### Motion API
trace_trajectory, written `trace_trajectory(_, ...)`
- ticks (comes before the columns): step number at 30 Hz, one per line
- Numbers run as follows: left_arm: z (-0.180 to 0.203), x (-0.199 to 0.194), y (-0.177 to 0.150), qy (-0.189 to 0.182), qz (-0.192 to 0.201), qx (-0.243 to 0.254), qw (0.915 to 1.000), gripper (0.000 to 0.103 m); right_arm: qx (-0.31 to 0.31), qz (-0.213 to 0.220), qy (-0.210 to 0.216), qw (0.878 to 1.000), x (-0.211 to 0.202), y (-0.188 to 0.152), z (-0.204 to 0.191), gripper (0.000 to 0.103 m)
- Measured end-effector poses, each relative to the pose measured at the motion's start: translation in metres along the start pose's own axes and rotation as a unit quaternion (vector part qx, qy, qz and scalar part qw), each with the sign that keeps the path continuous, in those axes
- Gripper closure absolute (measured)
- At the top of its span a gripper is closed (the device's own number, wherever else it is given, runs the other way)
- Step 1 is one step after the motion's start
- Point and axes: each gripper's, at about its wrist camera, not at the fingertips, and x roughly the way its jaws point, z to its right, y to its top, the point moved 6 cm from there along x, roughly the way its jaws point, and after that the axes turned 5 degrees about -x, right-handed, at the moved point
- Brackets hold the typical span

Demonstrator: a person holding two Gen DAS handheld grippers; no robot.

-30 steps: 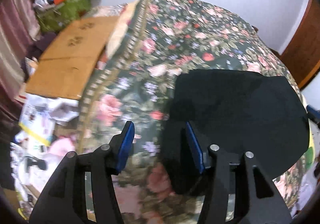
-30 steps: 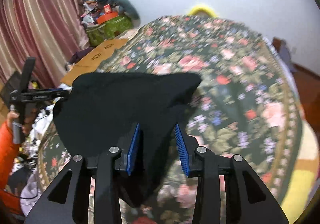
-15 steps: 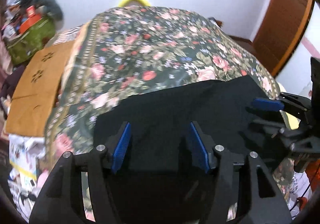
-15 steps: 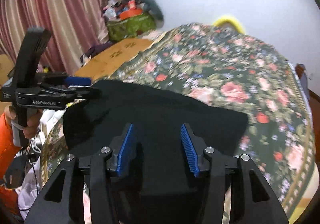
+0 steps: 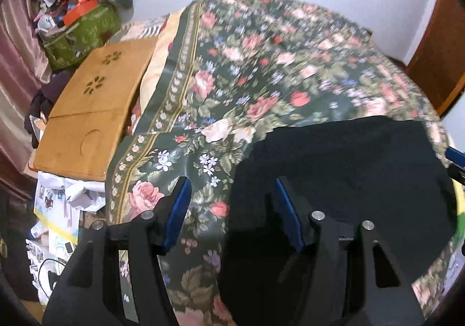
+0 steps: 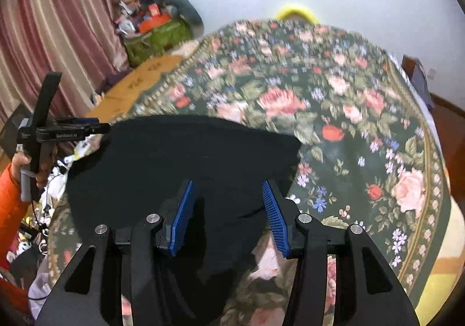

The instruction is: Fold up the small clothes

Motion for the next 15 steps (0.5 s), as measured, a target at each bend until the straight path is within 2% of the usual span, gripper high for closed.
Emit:
trace_trajectory(2, 0.012, -0.018, -0.006, -0.014, 0.014, 0.012, 0.9997, 0.044, -0.017, 0.005, 0.015, 1.000, -0.004, 0.005, -0.019, 0.058)
trace_trajectory(4, 0.024, -0.028, -0.013, -0.030, 0.023, 0.022, 0.9991, 0.038, -0.032, 0.007, 0.029, 0.999, -0.002, 0.007, -0.036, 0.058)
trace_trajectory(7, 0.044, -0.028, -0.022, -0.047, 0.023, 0.034, 0.9981, 0.036, -0.051, -0.004, 0.042, 0.998, 0.010, 0.003, -0.057, 0.058)
trace_trajectory(12, 0.055, -0.001, -0.048, -0.041, -0.016, 0.039, 0.9983, 0.036, -0.067, -0.043, 0.041, 0.996, 0.036, -0.019, -0.068, 0.058)
trace_trajectory(15, 0.039, 0.006, -0.060, -0.031, -0.022, 0.025, 0.9990, 0.035, -0.050, -0.034, 0.043, 0.997, 0.029, -0.026, -0.057, 0.058)
